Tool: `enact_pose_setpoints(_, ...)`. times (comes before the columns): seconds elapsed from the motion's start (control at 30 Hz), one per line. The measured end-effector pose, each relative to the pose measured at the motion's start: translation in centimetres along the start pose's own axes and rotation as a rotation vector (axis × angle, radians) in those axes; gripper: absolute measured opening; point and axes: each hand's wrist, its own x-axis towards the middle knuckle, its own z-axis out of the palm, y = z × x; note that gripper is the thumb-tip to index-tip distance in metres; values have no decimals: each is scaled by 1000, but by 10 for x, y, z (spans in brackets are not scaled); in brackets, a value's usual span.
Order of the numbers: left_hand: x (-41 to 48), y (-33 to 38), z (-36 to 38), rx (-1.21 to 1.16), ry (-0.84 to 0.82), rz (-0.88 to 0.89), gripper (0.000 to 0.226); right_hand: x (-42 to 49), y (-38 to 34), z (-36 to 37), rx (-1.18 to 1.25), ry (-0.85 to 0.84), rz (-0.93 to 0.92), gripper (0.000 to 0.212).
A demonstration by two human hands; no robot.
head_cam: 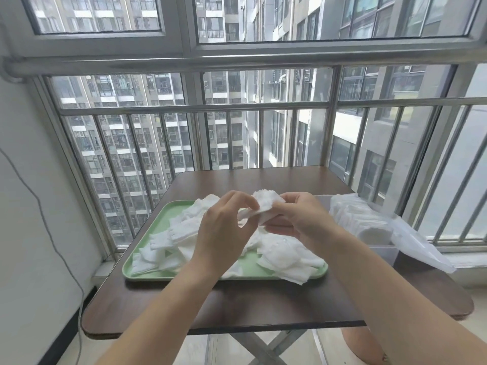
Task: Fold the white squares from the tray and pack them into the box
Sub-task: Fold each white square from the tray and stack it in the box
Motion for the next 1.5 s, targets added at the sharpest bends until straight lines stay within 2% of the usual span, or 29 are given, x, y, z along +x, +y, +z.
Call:
enact_pose_setpoints(0.2,1,-1,-5,-44,-53,66,9,0,-4,-6,202,-67,98,25)
enact_pose_setpoints(0.33,2,1,-6,-156,-58,25,7,1,-3,-8,128,-51,52,16)
enact_pose_setpoints(0.53,4,8,-11,-626,-64,-460,7,3,-1,-11,194,0,69,15)
enact_pose_setpoints(0.63,7,9,-15,-846,-9,-712,1,5,1,-12,202,35,64,12)
enact_pose_setpoints(0.7,8,7,-15,-911,56,-823,6,5,2,-12,170,61,53,8)
enact_pose_setpoints(0.77,10,4,-13,-870,101,-804,7,6,3,-11,117,86,47,8)
enact_pose_setpoints(0.8,9,3,-12,-796,116,-729,7,6,4,-11,85,97,50,10)
enact_pose_setpoints(0.93,0,4,-5,-385,49,-202,3,6,4,-8,56,87,86,21)
enact_pose_setpoints(1.0,-6,4,1,-267,1,-40,5,5,2,-6,109,45,103,21)
enact_pose_setpoints(1.1,-9,2,5,-207,-17,56,7,4,0,-8,228,-2,143,25)
enact_pose_setpoints(1.17,-7,1,4,-208,-22,84,8,3,0,-10,219,-24,131,27)
enact_pose_setpoints(1.23,-6,4,2,-219,-35,89,7,2,0,-11,174,-27,91,20)
enact_pose_setpoints(1.3,-4,9,-1,-280,-40,1,6,2,-2,-12,196,-16,78,13)
enact_pose_setpoints(1.4,3,17,-9,-571,-40,-324,7,1,-4,-11,245,0,82,11)
enact_pose_setpoints(1.5,9,20,-16,-779,75,-564,4,1,-5,-10,240,31,82,10)
